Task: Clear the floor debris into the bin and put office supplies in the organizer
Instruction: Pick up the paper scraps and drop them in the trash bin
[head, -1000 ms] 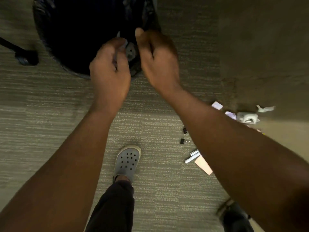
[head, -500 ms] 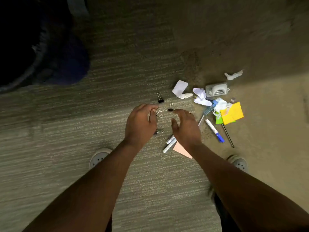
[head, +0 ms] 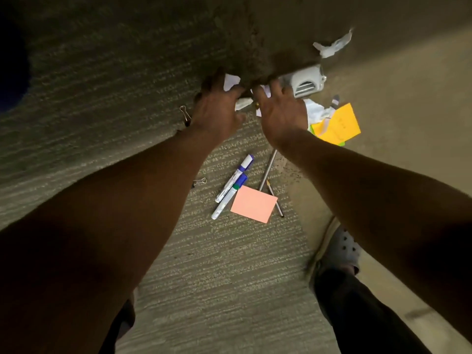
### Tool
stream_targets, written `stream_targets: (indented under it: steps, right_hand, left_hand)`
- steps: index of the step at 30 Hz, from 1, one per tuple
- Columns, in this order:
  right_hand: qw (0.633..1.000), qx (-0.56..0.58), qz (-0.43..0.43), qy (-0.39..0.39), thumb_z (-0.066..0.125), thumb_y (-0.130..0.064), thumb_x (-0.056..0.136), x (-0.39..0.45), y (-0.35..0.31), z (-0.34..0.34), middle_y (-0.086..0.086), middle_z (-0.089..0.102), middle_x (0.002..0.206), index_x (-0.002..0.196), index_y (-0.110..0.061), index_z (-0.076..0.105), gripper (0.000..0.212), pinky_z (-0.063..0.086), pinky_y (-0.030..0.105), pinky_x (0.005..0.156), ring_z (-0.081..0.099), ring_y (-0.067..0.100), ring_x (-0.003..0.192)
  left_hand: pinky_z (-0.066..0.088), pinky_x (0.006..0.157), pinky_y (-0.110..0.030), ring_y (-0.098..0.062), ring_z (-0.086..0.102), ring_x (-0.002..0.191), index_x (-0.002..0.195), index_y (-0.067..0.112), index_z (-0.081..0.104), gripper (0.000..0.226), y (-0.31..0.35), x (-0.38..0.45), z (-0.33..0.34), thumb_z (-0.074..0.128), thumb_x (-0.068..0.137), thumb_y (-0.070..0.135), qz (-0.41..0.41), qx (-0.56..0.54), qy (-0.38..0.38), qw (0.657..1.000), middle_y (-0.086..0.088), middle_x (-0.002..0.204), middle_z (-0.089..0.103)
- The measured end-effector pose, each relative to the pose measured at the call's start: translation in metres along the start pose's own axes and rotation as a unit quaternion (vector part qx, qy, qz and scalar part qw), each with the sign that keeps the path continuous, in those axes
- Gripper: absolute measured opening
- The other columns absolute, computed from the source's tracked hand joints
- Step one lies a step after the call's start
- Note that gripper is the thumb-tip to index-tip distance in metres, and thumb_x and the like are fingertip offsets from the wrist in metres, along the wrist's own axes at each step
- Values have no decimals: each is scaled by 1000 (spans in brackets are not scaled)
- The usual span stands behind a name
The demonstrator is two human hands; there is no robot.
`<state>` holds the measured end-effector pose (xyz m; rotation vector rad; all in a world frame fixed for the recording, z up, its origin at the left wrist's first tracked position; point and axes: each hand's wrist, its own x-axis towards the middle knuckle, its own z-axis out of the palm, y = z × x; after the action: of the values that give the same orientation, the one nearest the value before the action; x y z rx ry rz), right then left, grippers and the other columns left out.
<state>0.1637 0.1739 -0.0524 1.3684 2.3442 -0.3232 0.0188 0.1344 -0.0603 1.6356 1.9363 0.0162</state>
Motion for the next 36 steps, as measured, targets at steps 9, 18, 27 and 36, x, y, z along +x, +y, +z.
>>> stream_targets:
  steps: [9, 18, 27, 36]
  right_hand:
    - [998, 28, -60, 4, 45, -2, 90, 3, 11, 14, 18, 43, 131, 128, -11, 47, 38, 49, 42, 81, 45, 36, 118]
    - [985, 140, -62, 84, 48, -3, 91, -5, 9, 3, 20, 58, 113, 116, -5, 56, 27, 46, 36, 72, 57, 35, 101]
    - [861, 374, 156, 307, 42, -11, 93, 26, 54, -24, 19, 57, 96, 100, 5, 54, 21, 33, 26, 72, 50, 22, 83]
    - [965, 221, 140, 24, 52, -24, 93, 86, 142, -18, 16, 53, 133, 136, -11, 43, 46, 48, 40, 95, 56, 30, 117]
  left_hand:
    - [47, 96, -43, -36, 52, 115, 116, 6, 63, 25, 3, 20, 18, 58, 91, 8, -30, 74, 9, 997, -15, 147, 34]
    - [42, 86, -14, -29, 50, 114, 112, -1, 64, 23, -9, 28, 14, 60, 91, 7, -49, 34, 17, 998, -16, 133, 51]
    - [42, 86, -38, -37, 55, 108, 118, 6, 56, 33, -6, 27, 8, 56, 85, 1, -34, -32, 64, 997, -20, 118, 58]
    - [40, 83, -31, -33, 54, 105, 112, 3, 57, 38, -9, 34, 15, 59, 76, -8, 23, -75, 26, 997, -20, 114, 57]
